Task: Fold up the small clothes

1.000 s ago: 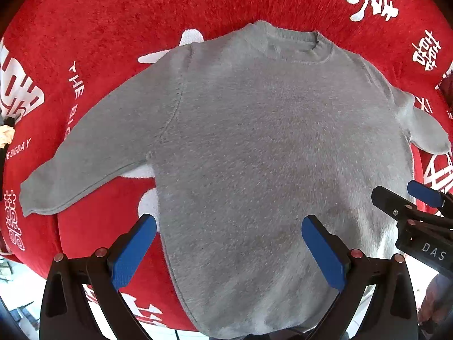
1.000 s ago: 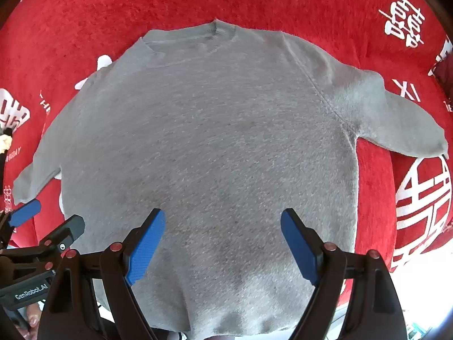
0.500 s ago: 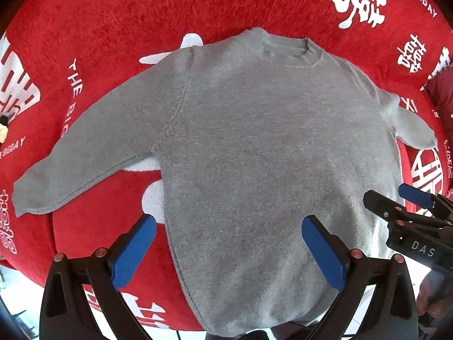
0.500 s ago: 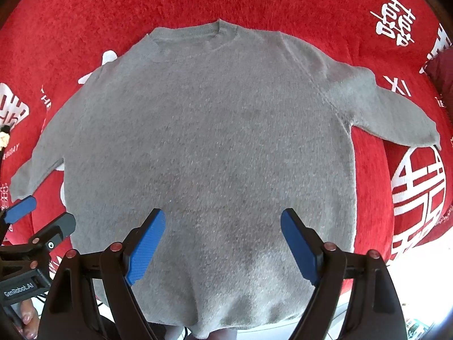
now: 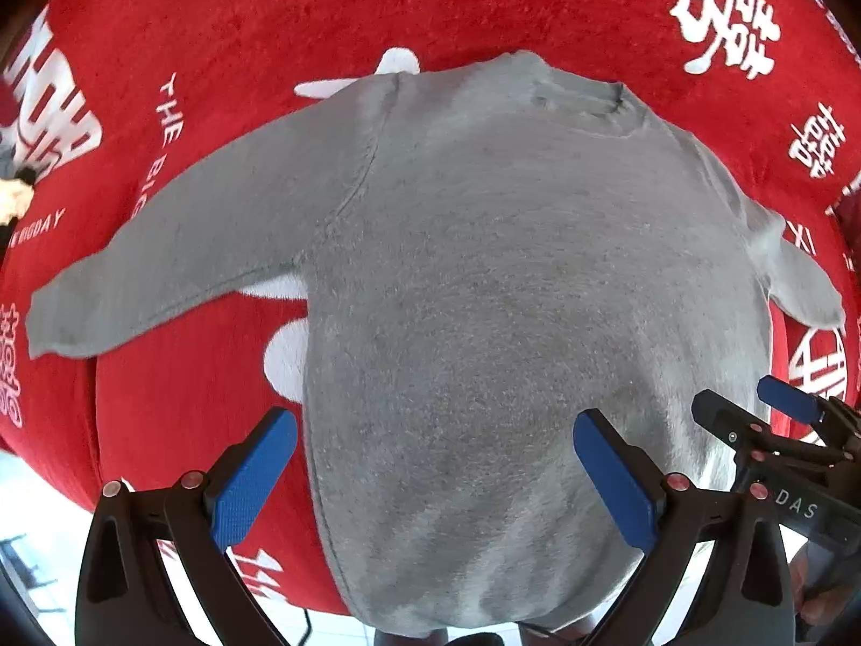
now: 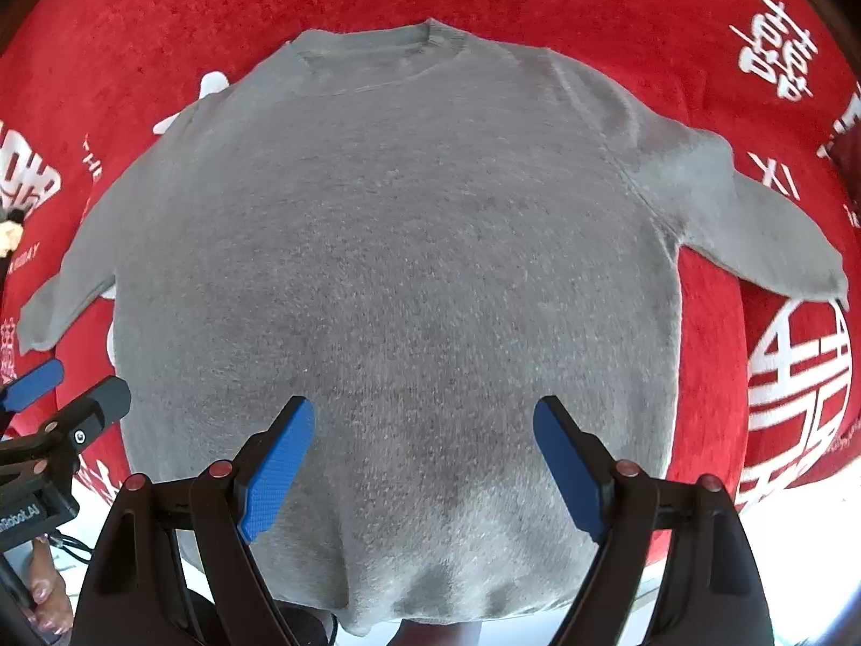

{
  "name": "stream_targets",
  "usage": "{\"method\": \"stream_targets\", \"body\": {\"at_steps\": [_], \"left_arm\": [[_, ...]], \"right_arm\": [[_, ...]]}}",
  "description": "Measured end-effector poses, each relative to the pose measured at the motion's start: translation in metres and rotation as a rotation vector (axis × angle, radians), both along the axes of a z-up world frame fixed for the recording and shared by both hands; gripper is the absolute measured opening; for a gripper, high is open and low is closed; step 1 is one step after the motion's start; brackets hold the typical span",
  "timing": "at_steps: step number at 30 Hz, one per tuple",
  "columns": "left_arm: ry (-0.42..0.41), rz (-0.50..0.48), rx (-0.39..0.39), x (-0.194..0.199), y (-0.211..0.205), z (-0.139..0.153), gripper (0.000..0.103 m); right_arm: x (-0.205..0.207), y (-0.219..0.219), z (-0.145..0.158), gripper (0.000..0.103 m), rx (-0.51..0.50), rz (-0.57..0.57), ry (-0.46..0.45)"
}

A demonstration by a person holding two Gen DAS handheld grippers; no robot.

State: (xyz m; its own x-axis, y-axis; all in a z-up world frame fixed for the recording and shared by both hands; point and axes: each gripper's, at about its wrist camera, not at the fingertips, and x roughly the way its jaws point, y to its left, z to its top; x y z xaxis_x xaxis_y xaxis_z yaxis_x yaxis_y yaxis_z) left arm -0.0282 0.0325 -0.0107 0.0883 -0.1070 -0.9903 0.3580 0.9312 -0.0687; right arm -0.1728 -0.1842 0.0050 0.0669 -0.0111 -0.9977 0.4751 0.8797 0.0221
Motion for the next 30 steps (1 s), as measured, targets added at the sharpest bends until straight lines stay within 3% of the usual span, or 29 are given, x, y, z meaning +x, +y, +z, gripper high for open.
{"method": "stream_targets", "body": {"at_steps": [11,30], "left_arm": [[0.008,-0.009,0.034,-0.005,-0.022,-0.009,0.103],[0.015,-0.032,0.039,-0.006,-0.035,-0.011,0.103]], "right_arm": [[0.002,-0.015,-0.002,0.086,0.007,0.06,0.015],[-0.001,-0.019,-0.004,0.086,0.024,0.061,0.018]]}}
